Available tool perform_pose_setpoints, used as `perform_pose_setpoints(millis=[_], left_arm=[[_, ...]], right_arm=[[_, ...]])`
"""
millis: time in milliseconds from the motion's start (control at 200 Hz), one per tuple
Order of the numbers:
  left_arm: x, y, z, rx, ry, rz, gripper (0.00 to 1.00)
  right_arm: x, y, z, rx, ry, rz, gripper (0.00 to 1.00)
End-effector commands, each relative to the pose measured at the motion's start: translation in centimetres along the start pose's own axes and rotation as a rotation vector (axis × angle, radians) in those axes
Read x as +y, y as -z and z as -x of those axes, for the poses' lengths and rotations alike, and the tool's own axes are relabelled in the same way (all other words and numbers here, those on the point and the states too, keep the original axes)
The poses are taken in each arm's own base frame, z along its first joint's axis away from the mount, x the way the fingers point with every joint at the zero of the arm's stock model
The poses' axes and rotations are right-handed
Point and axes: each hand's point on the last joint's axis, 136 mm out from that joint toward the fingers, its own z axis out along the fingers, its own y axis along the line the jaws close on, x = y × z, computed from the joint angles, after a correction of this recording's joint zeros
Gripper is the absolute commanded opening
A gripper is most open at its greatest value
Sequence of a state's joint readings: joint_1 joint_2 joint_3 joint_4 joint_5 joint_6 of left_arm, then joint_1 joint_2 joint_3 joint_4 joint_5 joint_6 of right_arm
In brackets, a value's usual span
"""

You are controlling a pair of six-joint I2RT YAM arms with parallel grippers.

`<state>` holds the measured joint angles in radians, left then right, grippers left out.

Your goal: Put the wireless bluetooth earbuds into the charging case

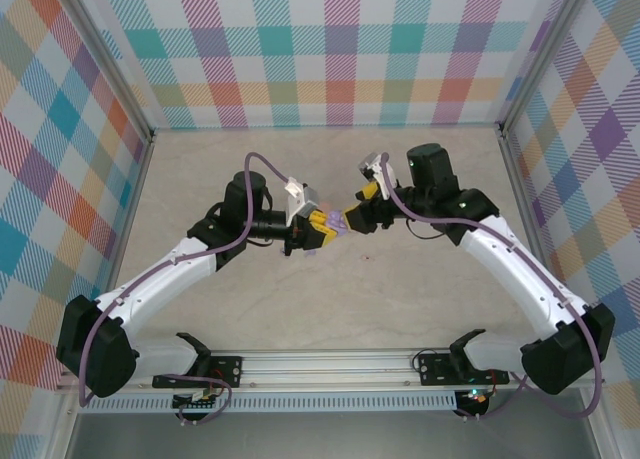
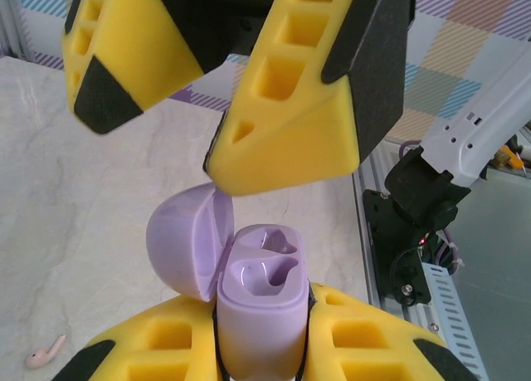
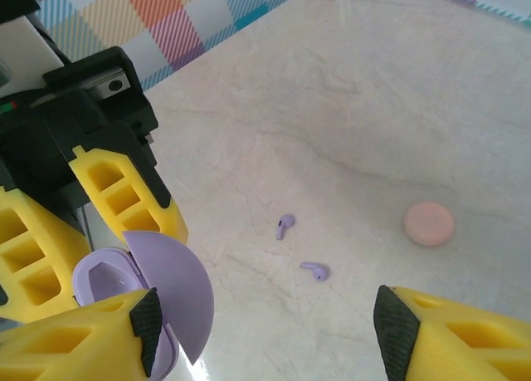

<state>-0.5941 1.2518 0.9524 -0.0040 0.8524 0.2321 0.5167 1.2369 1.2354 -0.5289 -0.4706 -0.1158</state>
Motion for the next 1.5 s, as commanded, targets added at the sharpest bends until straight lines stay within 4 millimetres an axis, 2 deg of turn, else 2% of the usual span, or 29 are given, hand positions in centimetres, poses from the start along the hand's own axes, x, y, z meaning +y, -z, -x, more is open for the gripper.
perform_pose_setpoints(millis=[0, 110, 210, 300, 410, 700, 900, 1065, 1275, 1495], left_arm=[[-0.3, 0.4, 1.6, -0.061, -0.028, 0.021, 0.1], [0.0, 0.5, 2.0, -0.088, -0.014, 0.032, 0.11], [0.3, 0.9, 2.5, -0.1, 0.008, 0.042, 0.11], [0.5, 1.6, 3.3, -0.122, 0.025, 0.048, 0.11], [1.0, 2.9, 4.6, -0.16, 0.052, 0.076, 0.1], [0.7, 6.7, 7.3, -0.252, 0.043, 0.203, 0.11], [-0.5, 8.5, 7.9, -0.274, 0.061, 0.201, 0.11], [-0.9, 8.7, 7.8, -0.261, 0.069, 0.145, 0.11], [0.6, 8.2, 6.8, -0.225, 0.085, 0.145, 0.1], [1.0, 8.5, 6.1, -0.221, 0.061, 0.174, 0.1]], right_arm=[[-0.5, 2.0, 1.4, -0.079, -0.021, -0.085, 0.72], [-2.5, 3.2, 0.8, -0.08, -0.078, -0.21, 0.73], [-4.6, 3.7, -0.9, -0.042, -0.164, -0.281, 0.73], [-6.0, 3.0, -3.0, 0.025, -0.237, -0.304, 0.72], [-6.7, 1.4, -5.3, 0.106, -0.308, -0.291, 0.72], [-6.9, -3.6, -8.7, 0.219, -0.454, -0.154, 0.7], [-6.7, -7.9, -10.6, 0.298, -0.501, -0.102, 0.69], [-6.1, -11.3, -11.8, 0.361, -0.526, -0.058, 0.68], [-5.2, -15.0, -13.1, 0.432, -0.522, -0.055, 0.66], [-4.3, -18.2, -14.0, 0.489, -0.52, -0.072, 0.6]])
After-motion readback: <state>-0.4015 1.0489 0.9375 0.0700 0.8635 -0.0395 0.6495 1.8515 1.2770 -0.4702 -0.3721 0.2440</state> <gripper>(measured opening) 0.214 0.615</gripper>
